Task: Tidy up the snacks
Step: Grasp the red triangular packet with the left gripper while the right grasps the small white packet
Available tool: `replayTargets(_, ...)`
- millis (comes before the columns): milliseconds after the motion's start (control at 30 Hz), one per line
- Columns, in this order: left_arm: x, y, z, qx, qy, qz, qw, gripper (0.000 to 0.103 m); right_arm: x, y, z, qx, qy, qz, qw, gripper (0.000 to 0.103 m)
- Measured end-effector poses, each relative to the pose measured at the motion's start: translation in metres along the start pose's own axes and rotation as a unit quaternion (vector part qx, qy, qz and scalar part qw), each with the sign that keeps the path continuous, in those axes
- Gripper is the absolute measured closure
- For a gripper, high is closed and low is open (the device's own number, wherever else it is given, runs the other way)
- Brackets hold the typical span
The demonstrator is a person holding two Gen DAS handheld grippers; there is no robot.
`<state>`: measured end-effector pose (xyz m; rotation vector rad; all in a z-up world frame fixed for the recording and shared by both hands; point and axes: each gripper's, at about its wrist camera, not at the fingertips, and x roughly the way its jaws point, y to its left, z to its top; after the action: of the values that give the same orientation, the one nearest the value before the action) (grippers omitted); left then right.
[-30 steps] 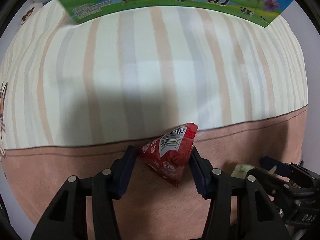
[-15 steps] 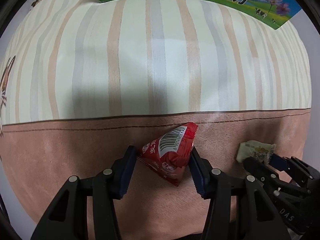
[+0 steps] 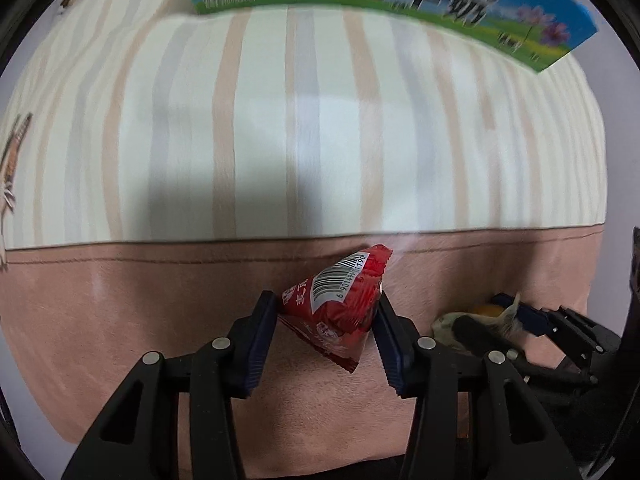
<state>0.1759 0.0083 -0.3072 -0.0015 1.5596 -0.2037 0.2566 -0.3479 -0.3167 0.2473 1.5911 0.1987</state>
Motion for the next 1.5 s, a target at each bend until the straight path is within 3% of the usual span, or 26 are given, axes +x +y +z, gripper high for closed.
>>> replayTargets(200, 0.017, 0.004, -0.008, -0.002, 0.006, 0.005, 1.0000, 0.058, 0.014, 0.016, -0.002, -0.049, 0.003, -0.046, 0.998, 0.045)
replayTargets(267, 0.017, 0.006, -0.009, -0.004, 0.006, 0.005, 1.0000, 0.058, 0.013, 0.022, -0.004, -0.063, -0.002, -0.056, 0.996, 0.053)
replayTargets(333, 0.013, 0.004, -0.006, -0.007, 0.006, 0.004, 1.0000, 0.058, 0.010, 0.024, -0.006, -0.056, -0.014, -0.047, 0.997, 0.060)
replayTargets(600, 0.007, 0.014, -0.005, -0.011, -0.006, -0.007, 0.9999, 0.058, -0.025, -0.006, -0.007, 0.002, -0.042, 0.011, 0.999, 0.065)
replayTargets(733, -0.010, 0.016, -0.003, -0.006, -0.019, -0.017, 0.9997, 0.058, -0.044, -0.016, -0.001, 0.015, -0.056, 0.030, 0.998, 0.073)
replayTargets(867, -0.019, 0.012, 0.001, 0.008, -0.031, -0.014, 0.9994, 0.058, -0.059, -0.017, 0.006, 0.011, -0.064, 0.040, 0.997, 0.072)
replayTargets(933, -0.017, 0.012, 0.001, 0.010, -0.030, -0.013, 0.9994, 0.058, -0.055, -0.014, 0.008, 0.007, -0.047, 0.043, 0.998, 0.067)
replayTargets(1033, -0.016, 0.009, 0.003, 0.010, -0.022, -0.011, 0.9997, 0.058, -0.032, 0.003, 0.006, -0.014, -0.012, 0.026, 0.999, 0.036)
replayTargets(1100, -0.010, 0.008, 0.001, 0.009, -0.014, -0.009, 0.9998, 0.058, -0.014, 0.008, 0.002, -0.022, 0.008, 0.011, 1.000, 0.033)
replayTargets(1133, -0.006, 0.009, -0.001, 0.007, -0.011, -0.007, 0.9999, 0.058, -0.006, 0.006, -0.001, -0.021, 0.014, 0.007, 1.000, 0.033)
replayTargets(1200, -0.001, 0.010, -0.002, 0.005, -0.006, -0.006, 1.0000, 0.058, -0.001, -0.001, -0.005, -0.015, -0.002, -0.008, 1.000, 0.051)
replayTargets(1233, 0.001, 0.012, -0.003, 0.003, -0.004, -0.005, 1.0000, 0.058, -0.002, -0.003, -0.005, -0.017, -0.008, -0.018, 1.000, 0.064)
replayTargets(1500, -0.006, 0.010, 0.000, -0.003, -0.013, -0.011, 0.9999, 0.058, -0.046, -0.022, -0.011, 0.002, -0.064, 0.013, 0.998, 0.064)
